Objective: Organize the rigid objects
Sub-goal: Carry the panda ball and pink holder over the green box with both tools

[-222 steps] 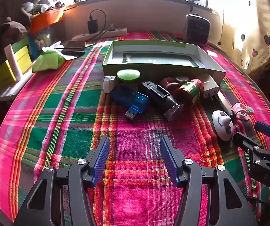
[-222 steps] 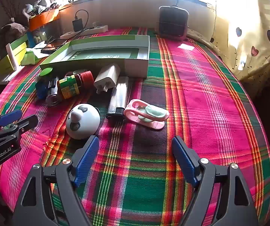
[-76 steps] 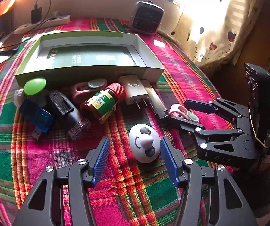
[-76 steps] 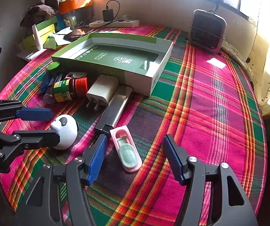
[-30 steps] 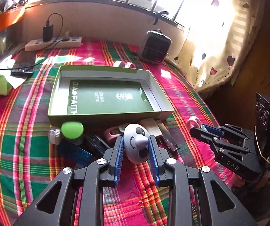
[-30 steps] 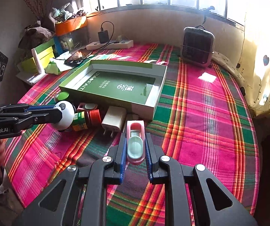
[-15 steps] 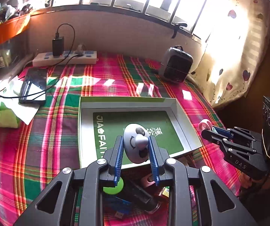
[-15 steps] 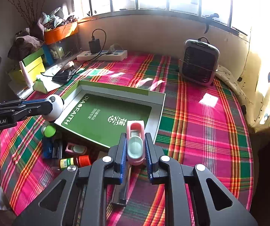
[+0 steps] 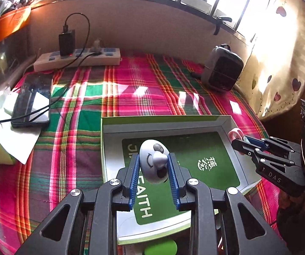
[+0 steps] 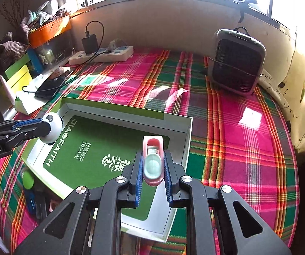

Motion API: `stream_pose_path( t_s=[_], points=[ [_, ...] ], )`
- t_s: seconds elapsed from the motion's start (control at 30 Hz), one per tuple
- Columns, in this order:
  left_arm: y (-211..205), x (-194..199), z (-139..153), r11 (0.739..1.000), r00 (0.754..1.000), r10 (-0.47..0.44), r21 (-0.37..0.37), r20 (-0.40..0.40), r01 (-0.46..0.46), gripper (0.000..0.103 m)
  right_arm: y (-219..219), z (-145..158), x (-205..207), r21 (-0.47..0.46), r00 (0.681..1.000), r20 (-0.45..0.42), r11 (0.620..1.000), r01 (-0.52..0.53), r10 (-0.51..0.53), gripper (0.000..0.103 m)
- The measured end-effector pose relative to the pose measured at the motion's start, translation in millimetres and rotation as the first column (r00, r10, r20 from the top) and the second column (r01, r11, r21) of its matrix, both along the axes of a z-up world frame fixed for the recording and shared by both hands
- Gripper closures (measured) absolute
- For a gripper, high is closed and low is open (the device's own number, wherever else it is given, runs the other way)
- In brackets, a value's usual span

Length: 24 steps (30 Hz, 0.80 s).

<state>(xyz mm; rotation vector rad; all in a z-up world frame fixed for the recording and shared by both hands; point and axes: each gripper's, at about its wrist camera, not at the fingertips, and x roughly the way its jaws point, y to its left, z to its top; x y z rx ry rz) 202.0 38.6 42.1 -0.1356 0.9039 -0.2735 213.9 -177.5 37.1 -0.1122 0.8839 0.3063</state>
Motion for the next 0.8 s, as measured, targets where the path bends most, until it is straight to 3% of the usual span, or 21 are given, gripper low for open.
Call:
stream_pose_path(
  t_s=[0.8],
  points=[
    [-5.7,19.7,-23.9,0.999,0.999,-0.014,0.045,-0.033,0.016,0.078,11.9,-23.1,26.9,-0.051,1.0,-0.022,0.999,0.014,-0.015,0.084]
  ],
)
